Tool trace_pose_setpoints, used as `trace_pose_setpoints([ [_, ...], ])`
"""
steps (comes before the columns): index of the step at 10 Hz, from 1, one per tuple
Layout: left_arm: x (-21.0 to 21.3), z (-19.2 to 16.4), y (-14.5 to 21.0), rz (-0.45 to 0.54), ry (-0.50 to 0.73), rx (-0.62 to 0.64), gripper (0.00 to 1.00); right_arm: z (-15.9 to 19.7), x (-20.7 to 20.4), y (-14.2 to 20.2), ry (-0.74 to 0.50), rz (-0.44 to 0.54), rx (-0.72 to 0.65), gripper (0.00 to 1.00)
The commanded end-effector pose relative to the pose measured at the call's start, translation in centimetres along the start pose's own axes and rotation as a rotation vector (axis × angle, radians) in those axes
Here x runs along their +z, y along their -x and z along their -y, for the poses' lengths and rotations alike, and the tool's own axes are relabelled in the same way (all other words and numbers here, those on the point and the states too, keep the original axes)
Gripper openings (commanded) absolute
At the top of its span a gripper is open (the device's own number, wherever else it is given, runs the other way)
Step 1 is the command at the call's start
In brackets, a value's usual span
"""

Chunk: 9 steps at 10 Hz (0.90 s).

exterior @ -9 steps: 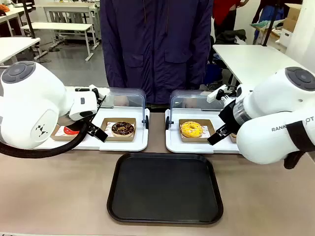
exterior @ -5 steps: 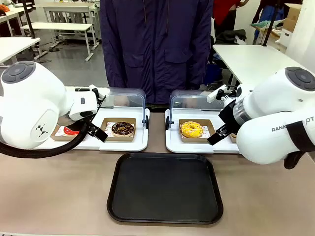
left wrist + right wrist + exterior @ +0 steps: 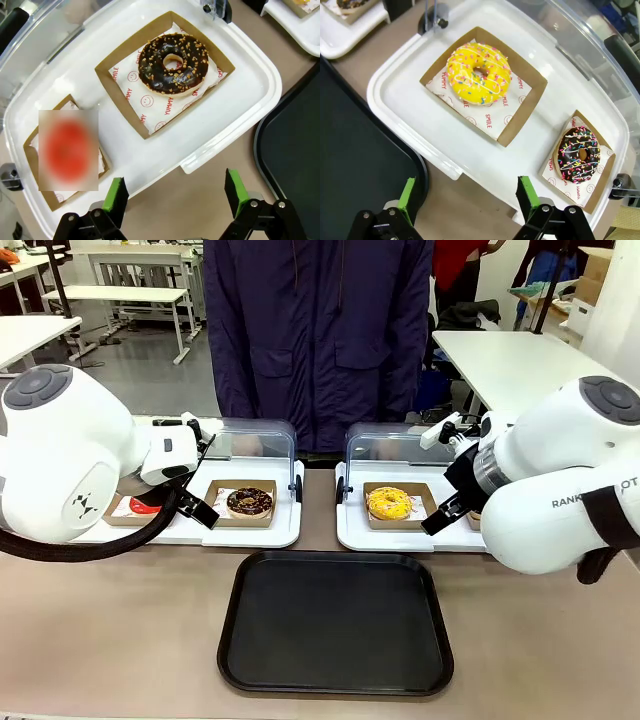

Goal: Move the first donut from the left to the tray.
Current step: Pick up the Paper togo box containing the Donut indicated by the person and place it on the Handle tray.

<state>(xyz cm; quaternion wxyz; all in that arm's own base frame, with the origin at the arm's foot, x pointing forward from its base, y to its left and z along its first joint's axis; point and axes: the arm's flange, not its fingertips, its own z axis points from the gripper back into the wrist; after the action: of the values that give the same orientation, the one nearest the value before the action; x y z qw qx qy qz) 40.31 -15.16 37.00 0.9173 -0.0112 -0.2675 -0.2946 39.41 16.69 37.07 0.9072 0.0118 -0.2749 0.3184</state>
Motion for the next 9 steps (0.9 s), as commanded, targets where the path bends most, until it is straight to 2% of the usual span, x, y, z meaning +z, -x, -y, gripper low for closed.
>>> trace_pose_setpoints([
  [1,0.0,0.0,0.0,0.000,0.000,0.000,1.00,0.0,0.0,0.0,0.000,0.000,0.000,1.00],
  [2,2.3,-1.5,-2.5,0.043,0.042,-0.017,1.00,1.7,2.7,-2.8,-0.068,0.017,-0.007,1.00],
  [3,4.3,-4.2,-5.0,0.058,0.075,0.017,1.00,3.6,5.6,-4.7,-0.083,0.034,-0.022,1.00],
  [4,7.0,-7.0,-6.8,0.035,0.151,0.022,1.00,6.2,9.4,-5.6,-0.134,0.059,-0.045,1.00],
  [7,11.8,-12.7,-6.0,0.044,0.351,-0.074,1.00,12.6,15.4,-2.3,-0.248,0.129,-0.038,1.00],
  [9,13.9,-17.8,-3.2,0.106,0.437,-0.142,1.00,17.4,18.0,2.7,-0.320,0.219,-0.001,1.00],
])
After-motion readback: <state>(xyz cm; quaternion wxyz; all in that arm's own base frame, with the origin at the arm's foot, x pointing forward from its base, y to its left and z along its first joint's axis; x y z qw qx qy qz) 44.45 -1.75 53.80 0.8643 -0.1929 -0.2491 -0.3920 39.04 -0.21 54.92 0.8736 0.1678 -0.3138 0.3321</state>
